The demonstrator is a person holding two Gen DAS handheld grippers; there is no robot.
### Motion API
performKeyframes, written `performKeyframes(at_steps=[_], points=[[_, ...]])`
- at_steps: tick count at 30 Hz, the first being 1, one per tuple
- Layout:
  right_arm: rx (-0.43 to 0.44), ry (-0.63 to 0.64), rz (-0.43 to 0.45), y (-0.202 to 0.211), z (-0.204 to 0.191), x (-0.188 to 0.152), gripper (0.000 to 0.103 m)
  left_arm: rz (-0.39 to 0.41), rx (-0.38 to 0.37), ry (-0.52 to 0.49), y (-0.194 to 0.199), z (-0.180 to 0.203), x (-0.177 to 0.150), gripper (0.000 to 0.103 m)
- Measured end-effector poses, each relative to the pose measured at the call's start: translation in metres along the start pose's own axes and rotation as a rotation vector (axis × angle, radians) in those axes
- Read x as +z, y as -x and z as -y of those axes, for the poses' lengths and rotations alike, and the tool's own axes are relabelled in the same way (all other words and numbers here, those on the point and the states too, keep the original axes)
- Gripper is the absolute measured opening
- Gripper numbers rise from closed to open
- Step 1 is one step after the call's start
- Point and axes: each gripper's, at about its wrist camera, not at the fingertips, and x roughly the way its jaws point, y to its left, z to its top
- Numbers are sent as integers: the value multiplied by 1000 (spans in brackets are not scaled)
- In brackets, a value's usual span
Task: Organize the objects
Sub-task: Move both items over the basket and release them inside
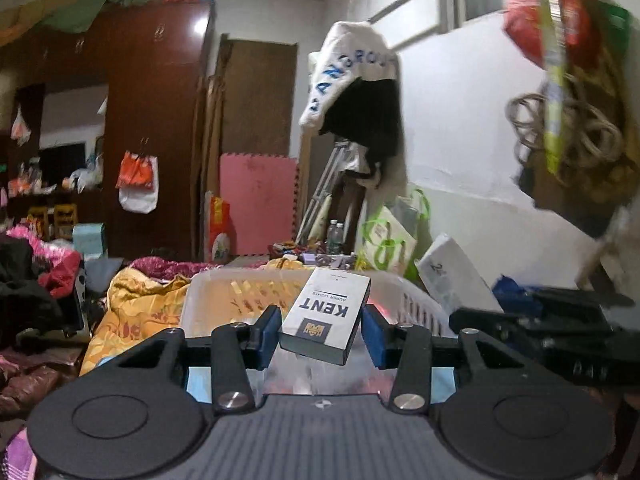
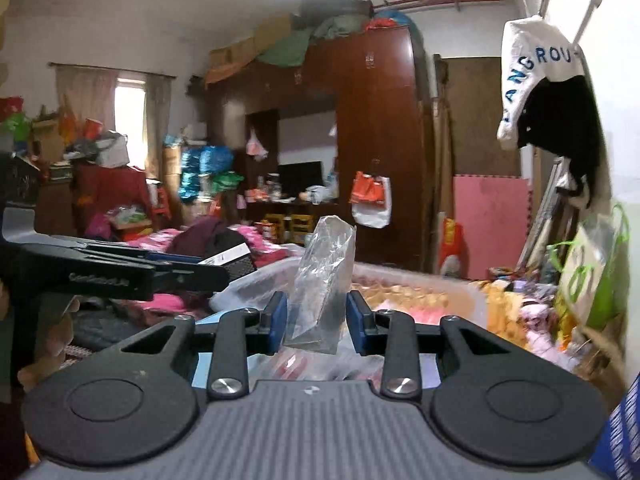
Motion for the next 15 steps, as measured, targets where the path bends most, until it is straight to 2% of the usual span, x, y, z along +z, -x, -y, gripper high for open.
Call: performKeyframes(at_steps=[4,7,10,11,13,15], points=[[-36,6,-51,-37,8,11,36,-49,36,49,-43,-7,13,48],[-52,39,-90,-56,9,6,36,-74,37,129,-66,-24,12,49],[-47,37,-133,-67,14,-1,41,-125,48,175,-82,-37,6,67],[-45,33,-129,-65,15,-3,44,-120,63,172,-80,-38,2,67],[-31,18,-95,-54,16,-8,68,-78,64,144,-64,-35,-6,67],[-18,0,-55,-34,14,-14,81,-31,63,130,-40,-29,-14,70]])
